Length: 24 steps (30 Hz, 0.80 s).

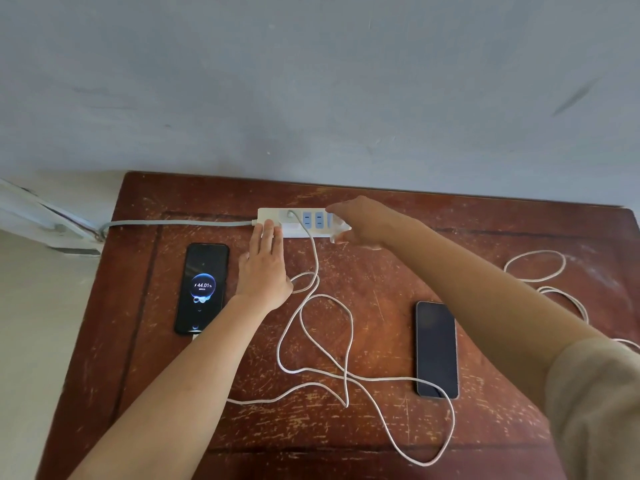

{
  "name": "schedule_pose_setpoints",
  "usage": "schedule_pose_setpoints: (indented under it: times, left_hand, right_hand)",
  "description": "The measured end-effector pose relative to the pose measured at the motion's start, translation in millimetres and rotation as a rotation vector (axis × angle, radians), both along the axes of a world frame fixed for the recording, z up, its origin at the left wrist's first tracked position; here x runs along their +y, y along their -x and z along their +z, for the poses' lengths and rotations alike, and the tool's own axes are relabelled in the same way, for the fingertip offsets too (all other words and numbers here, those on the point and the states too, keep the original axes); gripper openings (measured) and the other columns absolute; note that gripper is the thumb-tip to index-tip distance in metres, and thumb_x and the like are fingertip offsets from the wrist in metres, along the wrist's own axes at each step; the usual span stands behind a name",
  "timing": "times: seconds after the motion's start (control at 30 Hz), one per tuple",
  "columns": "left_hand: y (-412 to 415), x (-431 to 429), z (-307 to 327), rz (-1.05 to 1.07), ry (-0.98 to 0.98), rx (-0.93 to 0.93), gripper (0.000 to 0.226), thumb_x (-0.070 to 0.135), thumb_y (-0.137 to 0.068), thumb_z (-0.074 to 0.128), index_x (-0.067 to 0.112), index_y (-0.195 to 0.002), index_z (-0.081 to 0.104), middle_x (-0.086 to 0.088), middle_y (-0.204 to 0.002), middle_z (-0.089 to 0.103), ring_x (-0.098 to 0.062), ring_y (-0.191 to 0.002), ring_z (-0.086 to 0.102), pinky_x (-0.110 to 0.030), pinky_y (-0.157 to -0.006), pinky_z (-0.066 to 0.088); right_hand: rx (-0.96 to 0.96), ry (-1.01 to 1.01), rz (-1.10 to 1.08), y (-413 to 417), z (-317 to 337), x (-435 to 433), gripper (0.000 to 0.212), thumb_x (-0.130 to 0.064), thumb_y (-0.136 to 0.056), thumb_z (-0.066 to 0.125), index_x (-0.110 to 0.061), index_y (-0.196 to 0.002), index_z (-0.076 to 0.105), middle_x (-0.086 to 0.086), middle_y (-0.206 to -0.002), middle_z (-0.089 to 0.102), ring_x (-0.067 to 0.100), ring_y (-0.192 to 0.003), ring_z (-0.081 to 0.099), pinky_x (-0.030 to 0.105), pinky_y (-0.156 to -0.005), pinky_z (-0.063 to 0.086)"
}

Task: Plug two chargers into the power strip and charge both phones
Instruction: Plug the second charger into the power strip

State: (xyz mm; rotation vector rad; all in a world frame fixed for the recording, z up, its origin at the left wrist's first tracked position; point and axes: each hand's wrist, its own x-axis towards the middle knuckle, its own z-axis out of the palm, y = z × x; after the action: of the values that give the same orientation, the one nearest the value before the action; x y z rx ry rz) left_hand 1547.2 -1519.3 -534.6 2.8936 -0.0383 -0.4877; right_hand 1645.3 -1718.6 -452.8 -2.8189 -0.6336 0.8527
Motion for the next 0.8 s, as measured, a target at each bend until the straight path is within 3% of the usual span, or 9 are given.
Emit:
schedule_pose_setpoints:
  times: [0.17,0.3,0.37,0.43,0.53,0.63,0.73,0.8]
  left_hand:
    - [-0.4,0.6,7.9,-0.030,-0.051,0.049,0.103,0.031,-0.088,0.070,0.010,-0.157,-0.003,-0.009,-0.168,-0.009,-0.030,-0.153,-0.007,-0.051,-0.115,0.033]
    - [-14.4,5.5,31.2,-0.081,-0.102,0.114,0.083,0.025,-0.091,0.060,0.011,-0.156,0.010,-0.007,-0.167,0.004,-0.029,-0.153,0.005,-0.056,-0.117,0.026]
    - [-16.9,2.5,48.4,-0.064,-0.141,0.013,0.071,0.024,-0.092,0.057,0.011,-0.153,0.023,-0.009,-0.165,0.016,-0.030,-0.152,0.013,-0.059,-0.117,0.023]
    - [-11.9,-8.3,67.3,-0.007,-0.129,-0.203,0.065,0.022,-0.091,0.061,0.008,-0.149,0.033,-0.016,-0.162,0.024,-0.034,-0.150,0.018,-0.062,-0.116,0.022]
    - [0.4,-41.2,95.0,0.023,0.024,-0.486,0.065,0.020,-0.087,0.066,0.003,-0.144,0.040,-0.026,-0.157,0.031,-0.042,-0.147,0.023,-0.065,-0.114,0.022]
    - [17.6,-92.4,109.7,-0.028,0.169,-0.624,0.063,0.020,-0.089,0.064,0.006,-0.145,0.039,-0.025,-0.160,0.023,-0.042,-0.147,0.021,-0.062,-0.115,0.023]
    - [53.0,-152.8,108.9,-0.039,0.361,-0.584,0.063,0.021,-0.090,0.063,0.009,-0.147,0.037,-0.021,-0.163,0.014,-0.040,-0.148,0.022,-0.055,-0.113,0.033]
    - [81.9,-190.6,97.7,-0.046,0.405,-0.432,0.065,0.026,-0.092,0.062,0.011,-0.149,0.033,-0.019,-0.164,0.015,-0.037,-0.149,0.020,-0.053,-0.114,0.033]
  right_hand:
    - [-0.076,0.072,0.056,5.6,2.0,3.9,0.062,-0.038,-0.090,0.072,-0.022,-0.145,0.047,0.004,-0.140,0.062,0.029,-0.119,0.061,0.041,-0.088,0.052]
    - [-0.324,0.170,0.102,23.3,8.4,-0.2,0.080,-0.047,-0.090,0.070,-0.021,-0.154,0.031,0.007,-0.155,0.045,0.029,-0.131,0.054,0.043,-0.100,0.049]
    - [-0.435,0.120,0.046,39.0,14.3,-10.0,0.087,-0.053,-0.088,0.068,-0.020,-0.157,0.026,0.012,-0.162,0.031,0.032,-0.137,0.047,0.046,-0.108,0.042]
    - [-0.509,0.014,-0.058,57.5,22.7,-30.3,0.080,-0.055,-0.093,0.059,-0.018,-0.157,0.027,0.015,-0.164,0.026,0.035,-0.142,0.040,0.048,-0.112,0.037]
    - [-0.614,-0.081,-0.206,91.6,32.4,-78.9,0.066,-0.047,-0.098,0.052,-0.015,-0.153,0.034,0.018,-0.161,0.031,0.035,-0.143,0.038,0.050,-0.113,0.037]
    - [-0.652,-0.101,-0.349,133.8,31.9,-139.4,0.064,-0.042,-0.099,0.053,-0.013,-0.154,0.035,0.019,-0.162,0.029,0.036,-0.146,0.032,0.049,-0.116,0.031]
    - [-0.609,-0.095,-0.527,185.7,20.3,-199.6,0.064,-0.038,-0.101,0.051,-0.013,-0.156,0.030,0.019,-0.165,0.022,0.036,-0.149,0.024,0.051,-0.119,0.027]
    - [-0.549,-0.079,-0.625,221.4,9.4,-238.1,0.064,-0.037,-0.101,0.050,-0.014,-0.157,0.029,0.017,-0.165,0.021,0.036,-0.149,0.023,0.052,-0.118,0.026]
